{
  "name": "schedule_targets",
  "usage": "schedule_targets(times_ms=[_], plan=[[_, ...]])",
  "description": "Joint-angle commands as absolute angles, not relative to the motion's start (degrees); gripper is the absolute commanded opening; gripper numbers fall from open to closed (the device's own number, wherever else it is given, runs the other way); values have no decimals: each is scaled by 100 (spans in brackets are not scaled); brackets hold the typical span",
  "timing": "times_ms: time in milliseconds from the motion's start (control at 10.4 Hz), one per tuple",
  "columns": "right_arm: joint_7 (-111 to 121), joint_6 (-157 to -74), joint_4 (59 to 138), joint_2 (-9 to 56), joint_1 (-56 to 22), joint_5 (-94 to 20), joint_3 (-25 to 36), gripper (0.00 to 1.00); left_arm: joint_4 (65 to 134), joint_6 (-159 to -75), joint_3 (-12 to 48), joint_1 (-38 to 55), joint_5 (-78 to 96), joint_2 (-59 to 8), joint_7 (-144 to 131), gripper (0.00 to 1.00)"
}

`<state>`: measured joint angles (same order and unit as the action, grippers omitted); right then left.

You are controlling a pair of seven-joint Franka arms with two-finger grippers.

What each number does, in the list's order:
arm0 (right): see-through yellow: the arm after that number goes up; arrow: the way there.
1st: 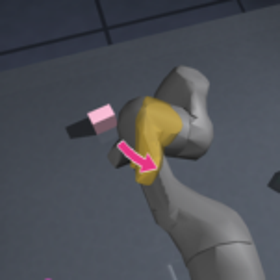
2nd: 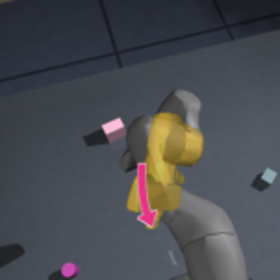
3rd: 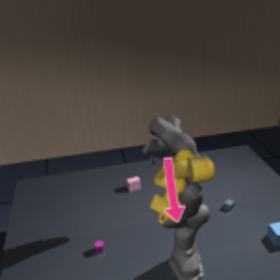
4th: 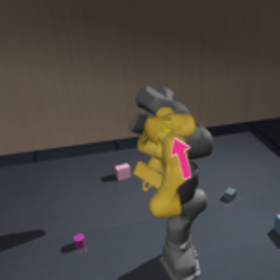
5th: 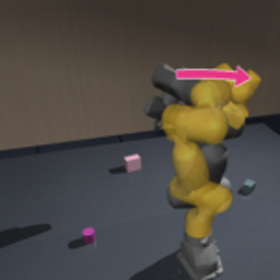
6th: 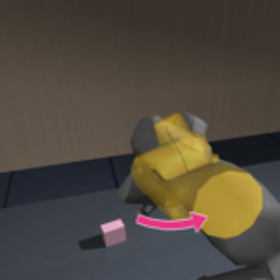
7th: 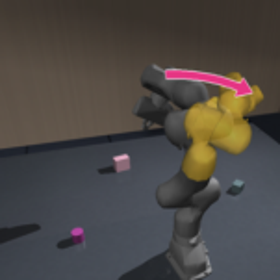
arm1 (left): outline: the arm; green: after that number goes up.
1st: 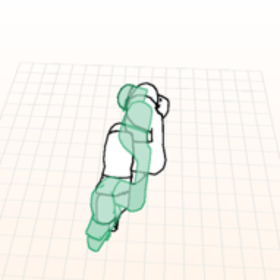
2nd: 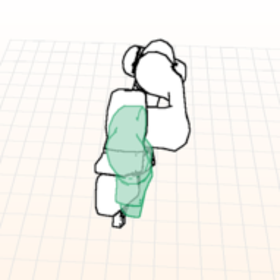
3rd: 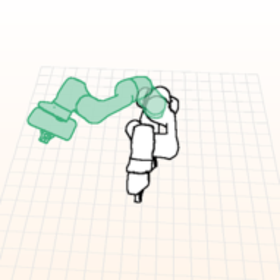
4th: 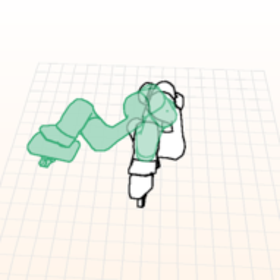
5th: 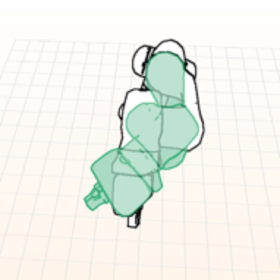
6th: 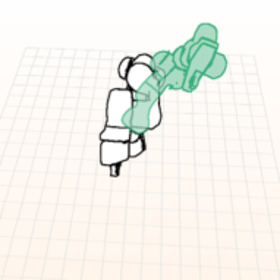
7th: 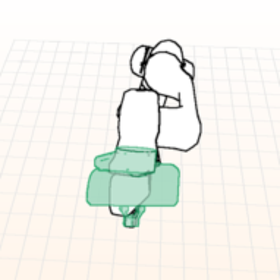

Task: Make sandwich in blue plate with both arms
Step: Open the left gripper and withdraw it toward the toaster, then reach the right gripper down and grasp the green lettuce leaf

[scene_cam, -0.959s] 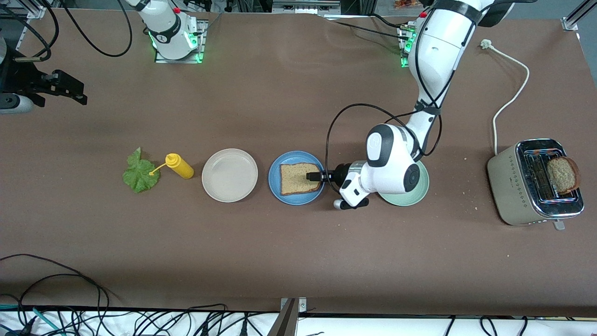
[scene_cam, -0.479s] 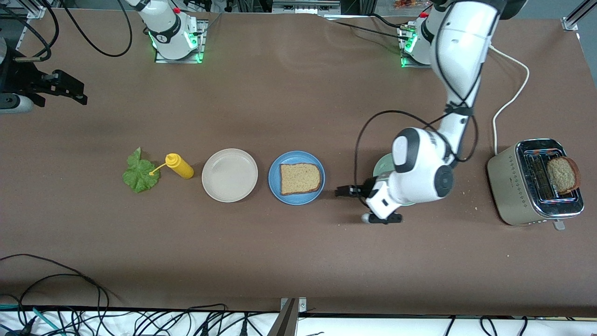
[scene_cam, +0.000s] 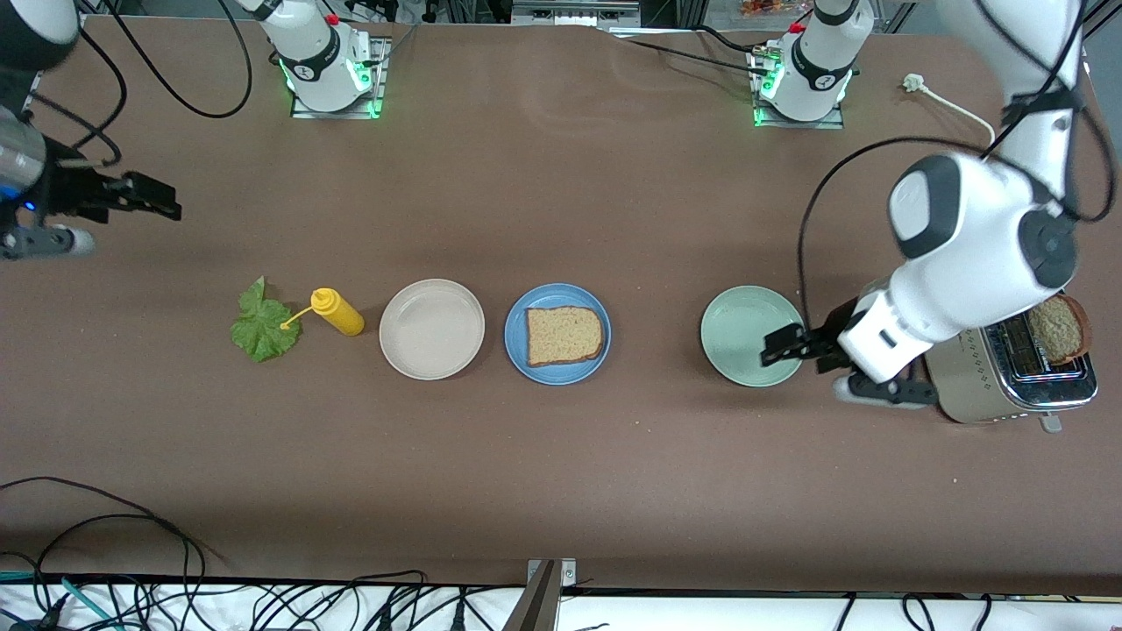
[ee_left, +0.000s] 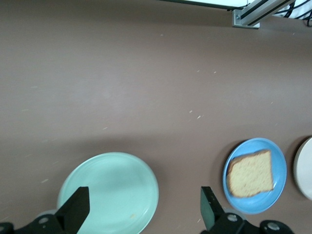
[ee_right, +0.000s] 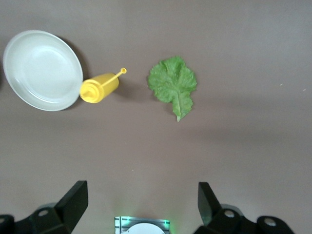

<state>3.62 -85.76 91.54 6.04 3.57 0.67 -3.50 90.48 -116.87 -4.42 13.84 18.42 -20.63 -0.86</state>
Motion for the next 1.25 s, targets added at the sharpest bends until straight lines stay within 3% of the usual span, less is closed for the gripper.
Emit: schedule_targets(times_ms=[0,288,479,671,1054,1150], plan=[[800,-8665,9035,1789,597,36,-352,100,9677,-10964,-378,1152,839,-812,18,100],[817,-9560,9061,2696,685,123,-352,100,9615,-9926,-291,985,-130,-29,18,100],[817,-10043,9262,3048,729,332,-343,100,9606,-9581,94,713,-647,280,26,100],[817,-10711,9666,3277,738,553,-343,100,9606,-9457,176,615,-791,369,18,100],[800,-10916,9721,3795,791,563,-290,100,9554,-9194,-140,598,-677,422,9,100],[800,-11047,9712,3875,800,563,-290,96,9554,-9072,-175,598,-459,413,-35,100]])
